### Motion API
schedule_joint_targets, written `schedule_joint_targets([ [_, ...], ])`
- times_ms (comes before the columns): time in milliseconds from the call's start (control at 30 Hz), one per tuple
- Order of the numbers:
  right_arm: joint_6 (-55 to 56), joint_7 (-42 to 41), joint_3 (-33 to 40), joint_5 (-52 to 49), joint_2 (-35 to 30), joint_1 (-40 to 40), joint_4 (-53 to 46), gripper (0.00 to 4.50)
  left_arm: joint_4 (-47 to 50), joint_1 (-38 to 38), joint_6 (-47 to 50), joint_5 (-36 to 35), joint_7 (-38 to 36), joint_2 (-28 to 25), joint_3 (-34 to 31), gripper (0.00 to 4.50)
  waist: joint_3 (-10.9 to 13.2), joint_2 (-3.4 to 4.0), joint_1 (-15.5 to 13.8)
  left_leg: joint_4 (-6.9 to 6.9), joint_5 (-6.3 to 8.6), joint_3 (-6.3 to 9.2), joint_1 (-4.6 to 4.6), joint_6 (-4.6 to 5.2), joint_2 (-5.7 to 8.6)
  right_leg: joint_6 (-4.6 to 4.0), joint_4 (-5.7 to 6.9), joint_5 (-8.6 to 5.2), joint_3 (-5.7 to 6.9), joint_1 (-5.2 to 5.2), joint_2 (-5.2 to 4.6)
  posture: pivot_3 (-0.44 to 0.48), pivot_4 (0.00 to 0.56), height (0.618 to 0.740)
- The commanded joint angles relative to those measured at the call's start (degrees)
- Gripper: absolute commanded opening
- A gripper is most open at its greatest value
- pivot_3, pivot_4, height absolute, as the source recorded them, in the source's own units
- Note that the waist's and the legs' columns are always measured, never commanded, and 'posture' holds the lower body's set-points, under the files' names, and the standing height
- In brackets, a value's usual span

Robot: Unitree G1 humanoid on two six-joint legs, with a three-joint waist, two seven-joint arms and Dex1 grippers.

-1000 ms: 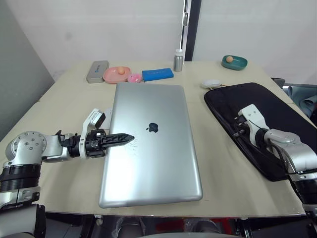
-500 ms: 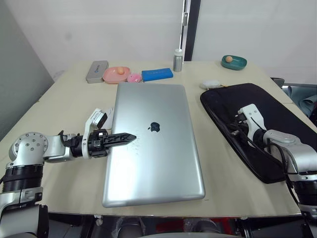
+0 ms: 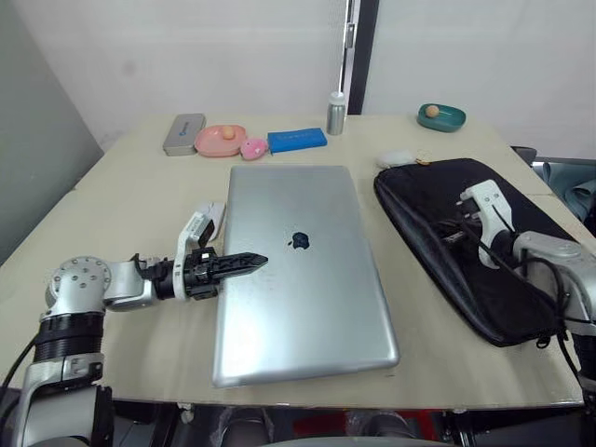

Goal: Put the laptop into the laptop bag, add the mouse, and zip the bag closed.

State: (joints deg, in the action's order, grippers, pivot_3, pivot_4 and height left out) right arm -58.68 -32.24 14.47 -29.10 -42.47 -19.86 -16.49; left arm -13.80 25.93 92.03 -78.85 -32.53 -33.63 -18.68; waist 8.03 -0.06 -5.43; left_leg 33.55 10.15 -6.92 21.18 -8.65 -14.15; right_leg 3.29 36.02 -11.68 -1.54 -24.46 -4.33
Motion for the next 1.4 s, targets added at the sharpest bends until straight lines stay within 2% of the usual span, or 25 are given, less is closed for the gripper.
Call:
schedule_joint_targets([
  [33,-1.83,-0.25,4.06,-2.89,-1.87,-2.79,-3.05,0.02,-0.10,3.62,0.17,-6.31,0.96,2.51,-2.70,0.30,0.00,0.00,-0.03,0.01,0.00,0.00,0.00,0.00,0.00,0.00,0.00,0.00,-0.01,0.00,0.00,0.000,0.150,0.740],
  [200,-5.40,0.63,5.66,-5.93,-3.01,-5.90,-4.30,0.02,-3.17,3.56,0.38,-14.63,7.41,5.86,-0.20,0.30,0.00,0.00,-0.01,-0.03,-0.03,0.00,0.01,0.04,0.01,0.00,-0.04,0.00,-0.02,0.00,0.01,0.000,0.150,0.740],
  [300,-6.78,1.69,5.64,-7.29,-2.10,-5.93,-5.77,0.02,-8.35,4.40,-4.68,-23.93,16.81,8.09,1.36,0.30,0.00,0.00,-0.17,-0.03,-0.03,0.00,0.00,0.04,0.01,0.00,-0.04,0.00,-0.02,0.00,0.02,0.000,0.150,0.740],
  [400,-7.25,3.04,5.50,-7.74,-1.44,-5.48,-6.64,0.02,-8.65,3.55,-8.99,-31.29,24.78,8.88,4.23,0.30,0.00,0.00,-0.20,0.04,0.01,0.00,0.01,-0.02,0.01,0.08,-0.01,0.05,-0.04,0.00,0.02,0.000,0.150,0.740],
  [567,-8.88,5.16,5.86,-9.35,0.07,-4.93,-9.07,0.02,-7.86,2.62,-12.50,-34.15,31.28,10.26,6.23,0.30,0.00,0.00,-0.15,0.03,0.03,-0.01,0.02,-0.06,0.01,0.14,-0.04,0.08,-0.05,0.00,0.02,0.000,0.150,0.740],
  [1067,-11.21,9.92,5.28,-11.60,4.50,-4.26,-12.40,0.02,-7.93,4.99,-13.67,-34.15,33.79,13.50,8.48,0.30,0.00,0.00,-0.15,0.03,0.01,-0.01,0.04,-0.04,0.01,0.28,-0.13,0.16,-0.07,0.00,0.01,0.000,0.150,0.740],
  [1133,-11.48,10.37,5.19,-11.72,5.11,-4.24,-12.61,0.02,-7.53,5.19,-13.61,-34.15,33.35,13.62,8.63,0.30,0.00,0.00,-0.15,0.03,0.00,-0.01,0.04,-0.03,0.01,0.62,-0.14,0.36,-0.06,0.00,0.01,0.000,0.150,0.740],
  [1400,-10.88,10.53,4.55,-11.16,4.89,-4.44,-11.64,0.02,-3.95,4.03,-10.49,-34.15,29.55,9.82,10.78,0.30,0.00,0.00,-0.16,0.03,0.02,-0.01,0.03,-0.06,0.01,0.71,-0.14,0.41,-0.07,0.00,0.01,0.000,0.150,0.740],
])
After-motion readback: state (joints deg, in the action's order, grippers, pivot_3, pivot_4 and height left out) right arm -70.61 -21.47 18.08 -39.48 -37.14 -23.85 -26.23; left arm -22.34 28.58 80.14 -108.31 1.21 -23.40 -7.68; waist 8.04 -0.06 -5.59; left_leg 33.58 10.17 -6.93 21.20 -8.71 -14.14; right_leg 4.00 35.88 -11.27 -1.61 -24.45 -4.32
